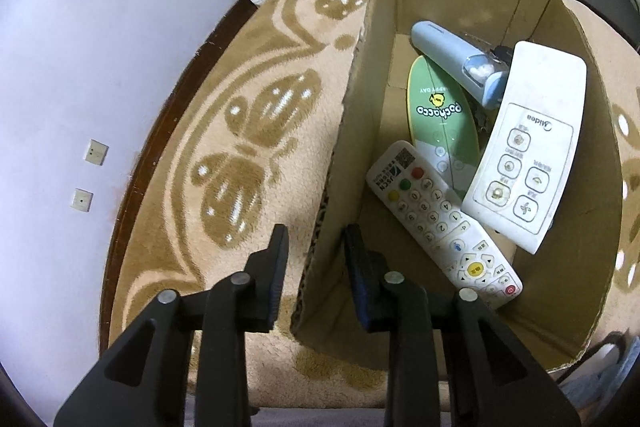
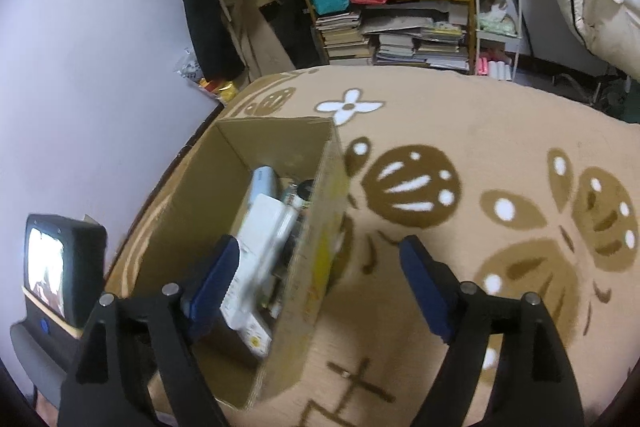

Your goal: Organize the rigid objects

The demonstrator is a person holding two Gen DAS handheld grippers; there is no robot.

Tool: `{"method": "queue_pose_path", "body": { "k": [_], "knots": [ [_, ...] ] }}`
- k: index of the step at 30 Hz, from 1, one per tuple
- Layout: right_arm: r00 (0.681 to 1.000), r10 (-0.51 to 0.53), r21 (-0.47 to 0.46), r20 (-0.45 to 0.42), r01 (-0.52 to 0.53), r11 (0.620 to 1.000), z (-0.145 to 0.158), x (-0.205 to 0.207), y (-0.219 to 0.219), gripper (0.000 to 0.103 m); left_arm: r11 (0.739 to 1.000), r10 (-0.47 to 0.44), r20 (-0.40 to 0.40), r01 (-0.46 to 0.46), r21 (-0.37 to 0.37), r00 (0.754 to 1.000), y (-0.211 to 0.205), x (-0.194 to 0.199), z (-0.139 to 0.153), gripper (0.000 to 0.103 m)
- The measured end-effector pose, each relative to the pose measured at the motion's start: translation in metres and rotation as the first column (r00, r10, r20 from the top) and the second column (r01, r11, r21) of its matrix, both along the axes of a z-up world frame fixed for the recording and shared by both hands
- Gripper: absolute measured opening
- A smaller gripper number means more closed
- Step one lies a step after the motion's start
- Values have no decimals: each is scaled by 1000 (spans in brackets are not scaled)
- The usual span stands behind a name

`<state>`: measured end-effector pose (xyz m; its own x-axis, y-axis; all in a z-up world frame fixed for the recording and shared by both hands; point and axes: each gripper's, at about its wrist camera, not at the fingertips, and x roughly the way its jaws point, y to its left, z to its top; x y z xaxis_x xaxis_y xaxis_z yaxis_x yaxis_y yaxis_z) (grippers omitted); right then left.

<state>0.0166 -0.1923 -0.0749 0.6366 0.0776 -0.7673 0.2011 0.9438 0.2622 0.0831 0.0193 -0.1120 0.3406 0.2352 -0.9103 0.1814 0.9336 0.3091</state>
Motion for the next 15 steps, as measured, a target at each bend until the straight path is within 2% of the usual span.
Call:
{"method": "queue_pose_path", "body": {
  "k": [4,5,8,9,11,13,15],
  "knots": [
    [1000,-9,-19,-2,9,1000,4,-13,-8,89,1000,13,76,-12,-16,997,2,-7,17,33],
    [1000,-8,-21,3,8,1000,6,-17,-10,90,1000,21,104,-19,-24,994,2,-10,23,36],
    [1000,-5,-36,24,6,999,13,-28,-12,96,999,21,192,-15,-35,981,3,-19,43,60],
    [999,-5,-45,36,7,999,16,-32,-13,101,999,14,227,-5,-41,974,3,-23,51,60],
    [998,1,-68,61,3,998,23,-41,-13,103,997,6,255,14,-77,967,1,-28,61,61],
    [997,7,-94,72,0,996,28,-49,-11,103,990,0,278,39,-135,960,0,-34,70,67],
    [997,16,-107,81,-7,994,32,-55,-10,103,985,-19,310,70,-157,951,-3,-41,78,79]
  ]
}}
